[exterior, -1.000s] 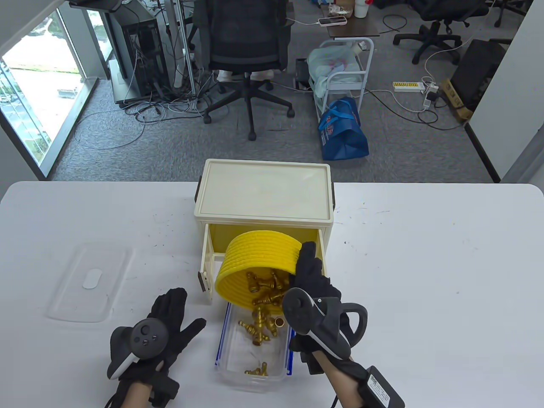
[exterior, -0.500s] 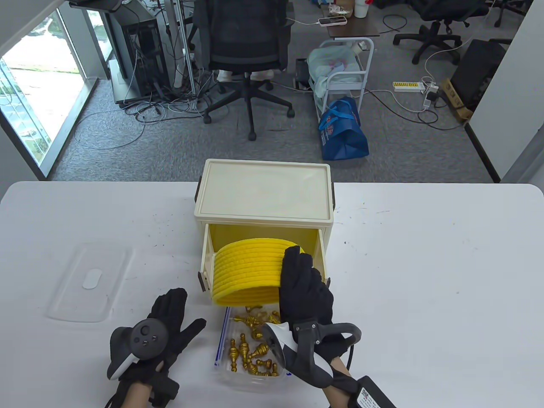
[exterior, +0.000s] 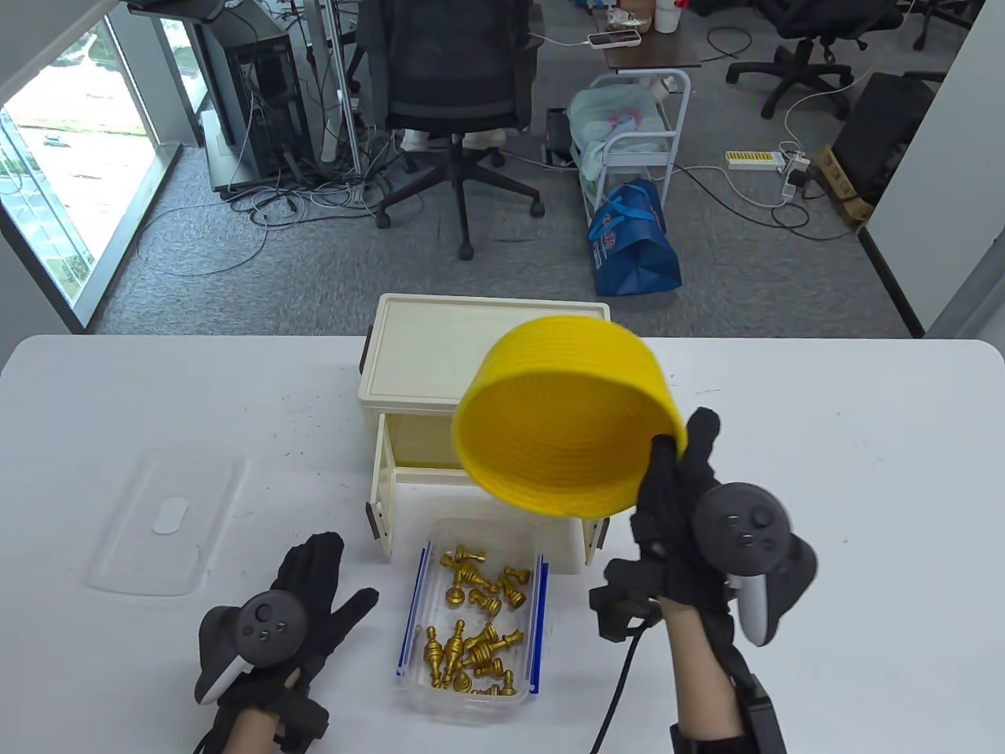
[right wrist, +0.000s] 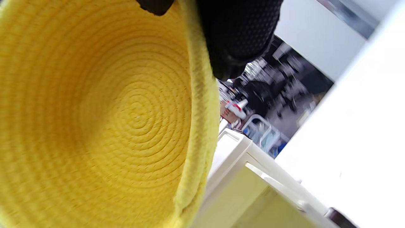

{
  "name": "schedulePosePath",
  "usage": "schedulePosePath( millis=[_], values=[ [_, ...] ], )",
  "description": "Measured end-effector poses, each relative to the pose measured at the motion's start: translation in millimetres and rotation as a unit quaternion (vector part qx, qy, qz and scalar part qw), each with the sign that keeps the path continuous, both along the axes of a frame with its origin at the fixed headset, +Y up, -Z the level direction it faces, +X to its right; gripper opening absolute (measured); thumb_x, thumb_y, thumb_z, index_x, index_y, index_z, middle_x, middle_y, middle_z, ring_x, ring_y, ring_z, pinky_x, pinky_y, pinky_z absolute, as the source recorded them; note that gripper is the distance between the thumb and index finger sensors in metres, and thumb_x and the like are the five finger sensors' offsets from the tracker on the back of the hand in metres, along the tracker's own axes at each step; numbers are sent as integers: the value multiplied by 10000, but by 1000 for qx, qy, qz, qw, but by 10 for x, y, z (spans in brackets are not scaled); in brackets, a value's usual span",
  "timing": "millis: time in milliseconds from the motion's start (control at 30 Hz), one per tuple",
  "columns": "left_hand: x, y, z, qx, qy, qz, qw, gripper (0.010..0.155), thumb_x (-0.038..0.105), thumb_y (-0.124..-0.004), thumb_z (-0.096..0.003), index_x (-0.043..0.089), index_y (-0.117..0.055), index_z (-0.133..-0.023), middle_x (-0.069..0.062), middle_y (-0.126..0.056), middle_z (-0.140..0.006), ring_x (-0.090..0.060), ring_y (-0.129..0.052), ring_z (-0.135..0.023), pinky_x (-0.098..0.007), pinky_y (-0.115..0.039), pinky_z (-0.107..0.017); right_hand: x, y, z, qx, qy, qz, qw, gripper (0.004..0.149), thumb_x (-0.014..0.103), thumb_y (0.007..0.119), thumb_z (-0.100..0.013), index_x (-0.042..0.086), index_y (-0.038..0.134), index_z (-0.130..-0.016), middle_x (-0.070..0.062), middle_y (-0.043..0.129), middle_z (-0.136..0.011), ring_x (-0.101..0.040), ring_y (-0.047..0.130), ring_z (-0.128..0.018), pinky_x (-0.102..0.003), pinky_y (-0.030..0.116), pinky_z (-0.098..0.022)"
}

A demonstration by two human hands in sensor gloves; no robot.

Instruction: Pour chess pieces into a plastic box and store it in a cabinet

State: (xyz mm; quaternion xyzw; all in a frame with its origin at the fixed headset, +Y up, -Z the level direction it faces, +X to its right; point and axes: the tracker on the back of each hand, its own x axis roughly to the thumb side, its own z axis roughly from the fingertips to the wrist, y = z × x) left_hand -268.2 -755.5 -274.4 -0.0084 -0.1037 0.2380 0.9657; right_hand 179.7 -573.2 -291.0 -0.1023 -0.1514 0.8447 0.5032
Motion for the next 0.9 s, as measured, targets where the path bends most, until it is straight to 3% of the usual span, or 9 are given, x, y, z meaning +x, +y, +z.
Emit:
schedulePosePath(
  millis=[200, 333, 633, 900],
  values=[
    [-2, -6, 0, -3, 1, -3, 1000, 883, 634, -554, -641, 58, -313, -1266, -289, -410, -1276, -590, -414, -1112, -731, -501, -731, 800, -436, -113, -8, -32, -240, 970, 583, 284, 631, -674, -76, 425, -1085, -330, 790, -846, -357, 988, -549, -346, 858, -399],
    [-8, -12, -2, -6, 3, -6, 1000, 882, 633, -552, -642, 57, -315, -1266, -291, -411, -1276, -590, -417, -1111, -731, -501, -730, 1145, -769, -173, -16, -69, -315, 946, 593, 292, 621, -684, -94, 401, -1077, -352, 755, -854, -348, 983, -590, -336, 865, -426],
    [-21, -37, -30, -18, 8, -17, 1000, 874, 633, -543, -646, 61, -317, -1267, -288, -412, -1278, -587, -417, -1113, -728, -505, -733, 1662, -1595, -258, -76, -186, -405, 892, 645, 324, 597, -702, -166, 339, -1033, -352, 730, -851, -316, 975, -633, -322, 865, -451],
    [47, -6, -17, -10, -5, -39, 999, 874, 632, -540, -647, 59, -316, -1268, -287, -411, -1279, -587, -418, -1113, -727, -506, -733, 1826, -1968, -292, -129, -249, -402, 872, 674, 344, 594, -707, -185, 321, -1024, -369, 713, -847, -327, 969, -649, -329, 868, -459]
  ],
)
